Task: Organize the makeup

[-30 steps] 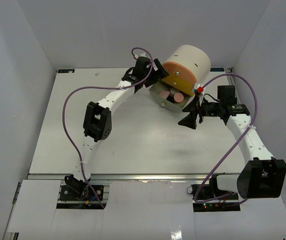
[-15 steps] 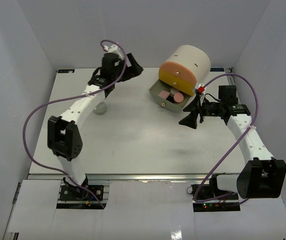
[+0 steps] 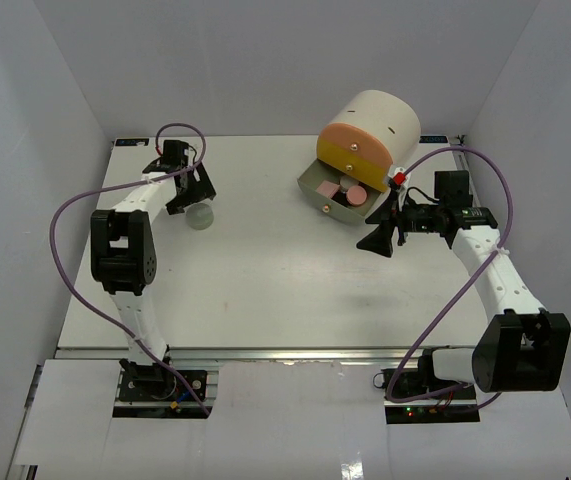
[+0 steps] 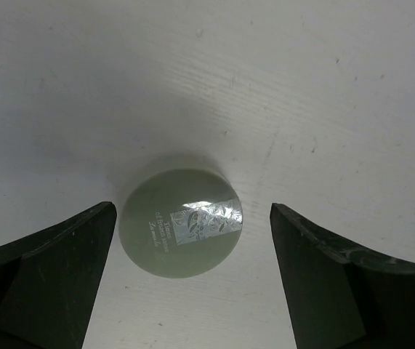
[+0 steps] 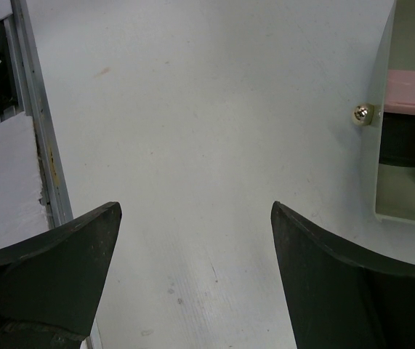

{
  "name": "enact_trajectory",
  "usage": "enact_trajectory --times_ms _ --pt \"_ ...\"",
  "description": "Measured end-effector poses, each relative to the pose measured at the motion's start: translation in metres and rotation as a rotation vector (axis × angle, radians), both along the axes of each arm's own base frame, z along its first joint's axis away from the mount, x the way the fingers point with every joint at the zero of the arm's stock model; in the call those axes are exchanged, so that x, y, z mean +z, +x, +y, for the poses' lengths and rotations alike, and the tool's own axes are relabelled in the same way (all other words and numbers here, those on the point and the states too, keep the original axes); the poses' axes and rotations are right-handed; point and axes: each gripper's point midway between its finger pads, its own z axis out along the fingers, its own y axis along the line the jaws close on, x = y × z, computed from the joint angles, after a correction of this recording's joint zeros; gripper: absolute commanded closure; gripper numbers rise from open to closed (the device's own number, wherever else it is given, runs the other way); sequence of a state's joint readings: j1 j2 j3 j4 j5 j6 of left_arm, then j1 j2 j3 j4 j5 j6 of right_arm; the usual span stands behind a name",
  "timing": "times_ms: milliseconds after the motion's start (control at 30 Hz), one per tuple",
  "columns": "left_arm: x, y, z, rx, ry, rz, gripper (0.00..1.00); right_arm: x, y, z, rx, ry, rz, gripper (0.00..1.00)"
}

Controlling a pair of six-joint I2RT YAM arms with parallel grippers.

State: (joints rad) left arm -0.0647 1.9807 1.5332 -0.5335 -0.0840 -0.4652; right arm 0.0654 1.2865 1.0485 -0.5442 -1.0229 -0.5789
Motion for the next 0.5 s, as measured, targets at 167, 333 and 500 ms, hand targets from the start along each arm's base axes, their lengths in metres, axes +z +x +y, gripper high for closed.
enact_trajectory --times_ms 167,333,500 --pt "-0.018 -0.003 -0.006 -0.057 0.034 0.070 0.02 -0.002 0.001 0.000 -0.002 -0.003 0.006 0.10" --pt "-0.022 0.001 -0.005 -0.077 0.062 0.088 0.02 -0.002 0.001 0.000 -0.003 -0.004 0.006 0.10" --pt "-0.039 -0.004 -0.004 -0.091 0.123 0.142 0.02 -0.003 0.001 0.000 -0.003 -0.004 0.007 0.10"
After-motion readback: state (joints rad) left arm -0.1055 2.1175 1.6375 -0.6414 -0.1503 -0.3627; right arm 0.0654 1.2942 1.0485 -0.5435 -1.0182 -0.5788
